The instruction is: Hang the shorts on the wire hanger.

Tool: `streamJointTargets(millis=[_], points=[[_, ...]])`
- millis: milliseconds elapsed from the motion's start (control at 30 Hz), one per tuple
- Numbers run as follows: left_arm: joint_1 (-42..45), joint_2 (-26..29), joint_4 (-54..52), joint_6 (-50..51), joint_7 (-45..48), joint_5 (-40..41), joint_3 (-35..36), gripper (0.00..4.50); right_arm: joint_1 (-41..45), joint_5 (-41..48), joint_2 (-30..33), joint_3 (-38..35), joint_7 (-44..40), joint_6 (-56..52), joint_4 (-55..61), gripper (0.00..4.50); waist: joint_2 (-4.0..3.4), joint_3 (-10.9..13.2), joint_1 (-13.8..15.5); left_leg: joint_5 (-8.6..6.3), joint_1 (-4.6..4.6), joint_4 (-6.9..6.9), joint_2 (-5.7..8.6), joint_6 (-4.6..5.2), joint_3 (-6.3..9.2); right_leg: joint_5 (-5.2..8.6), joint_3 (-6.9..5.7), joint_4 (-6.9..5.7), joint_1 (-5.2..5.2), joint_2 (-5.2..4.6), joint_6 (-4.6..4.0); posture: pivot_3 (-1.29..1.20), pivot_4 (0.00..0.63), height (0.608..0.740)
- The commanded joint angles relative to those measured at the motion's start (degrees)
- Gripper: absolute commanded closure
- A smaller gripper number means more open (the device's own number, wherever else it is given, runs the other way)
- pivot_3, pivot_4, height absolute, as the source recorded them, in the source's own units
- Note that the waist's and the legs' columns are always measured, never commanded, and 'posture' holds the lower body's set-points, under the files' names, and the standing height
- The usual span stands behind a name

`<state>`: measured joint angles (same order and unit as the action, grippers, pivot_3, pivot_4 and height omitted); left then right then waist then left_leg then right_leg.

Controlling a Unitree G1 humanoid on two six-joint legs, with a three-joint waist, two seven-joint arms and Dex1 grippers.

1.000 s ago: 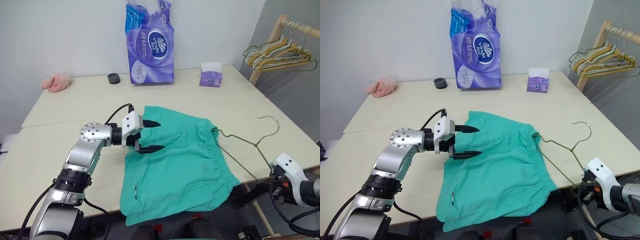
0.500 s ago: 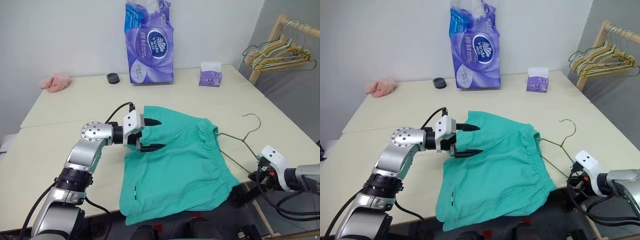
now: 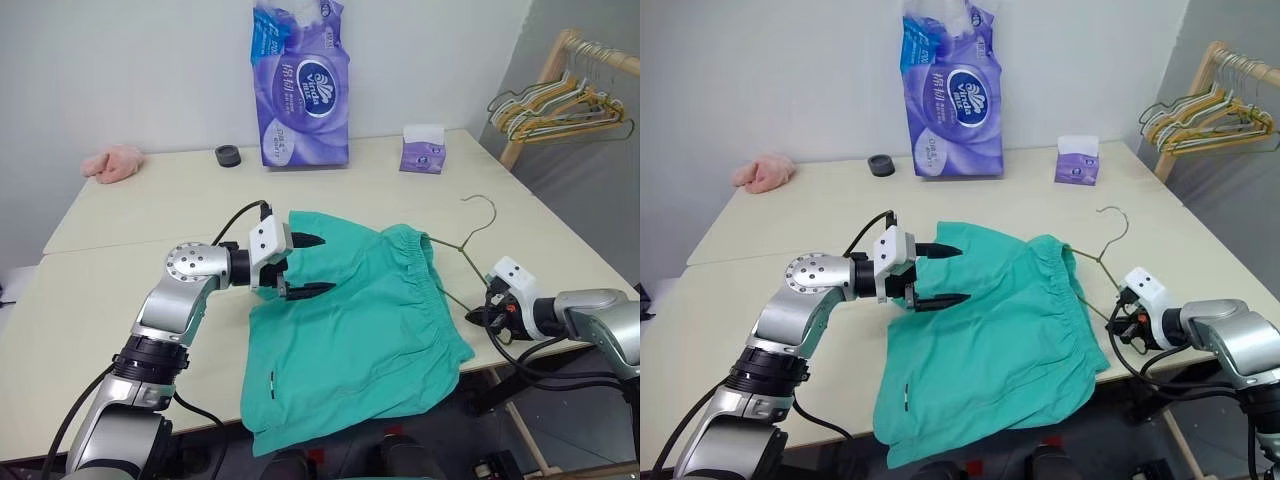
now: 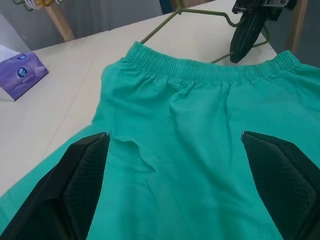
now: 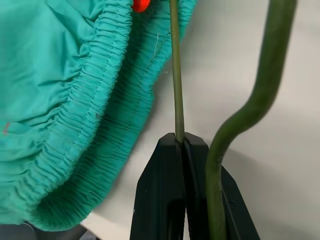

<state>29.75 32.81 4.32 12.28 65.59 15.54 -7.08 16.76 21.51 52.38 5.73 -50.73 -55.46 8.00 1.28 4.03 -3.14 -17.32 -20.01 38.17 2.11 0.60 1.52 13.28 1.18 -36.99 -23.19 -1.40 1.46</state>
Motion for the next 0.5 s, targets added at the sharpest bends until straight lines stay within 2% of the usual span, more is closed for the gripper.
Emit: streamJointTargets(millis=[33, 233, 500], points=[[3.1, -0.8, -2.0, 4.8, -2.5, 3.7, 3.4, 0.03, 0.5, 0.5, 0.0, -2.2, 0.9, 1.7, 7.6, 4.5, 0.0, 0.0, 0.0, 0.0, 0.0, 0.0, 0.0, 0.0, 0.0, 0.0, -0.01, -0.02, 0.0, 0.0, 0.0, -0.11, 0.035, 0.74], [7.1, -1.1, 0.9, 5.5, -2.5, 4.1, 4.2, 0.03, 0.7, -0.2, -1.2, -0.4, 1.8, 2.0, 12.9, 4.5, 0.0, 0.0, 0.0, -0.01, -0.03, 0.04, 0.01, -0.02, 0.03, -0.01, -0.03, -0.01, -0.01, 0.0, 0.01, -0.12, 0.029, 0.74], [14.5, 1.8, 7.1, -4.5, 7.8, -0.4, -0.6, 0.03, 1.5, -5.6, 1.1, 6.2, -0.2, 9.1, 18.0, 4.5, 0.0, 0.0, -0.1, -0.01, -0.04, 0.02, 0.02, -0.04, 0.02, -0.01, -0.05, 0.02, -0.03, 0.01, 0.0, -0.13, 0.032, 0.74]])
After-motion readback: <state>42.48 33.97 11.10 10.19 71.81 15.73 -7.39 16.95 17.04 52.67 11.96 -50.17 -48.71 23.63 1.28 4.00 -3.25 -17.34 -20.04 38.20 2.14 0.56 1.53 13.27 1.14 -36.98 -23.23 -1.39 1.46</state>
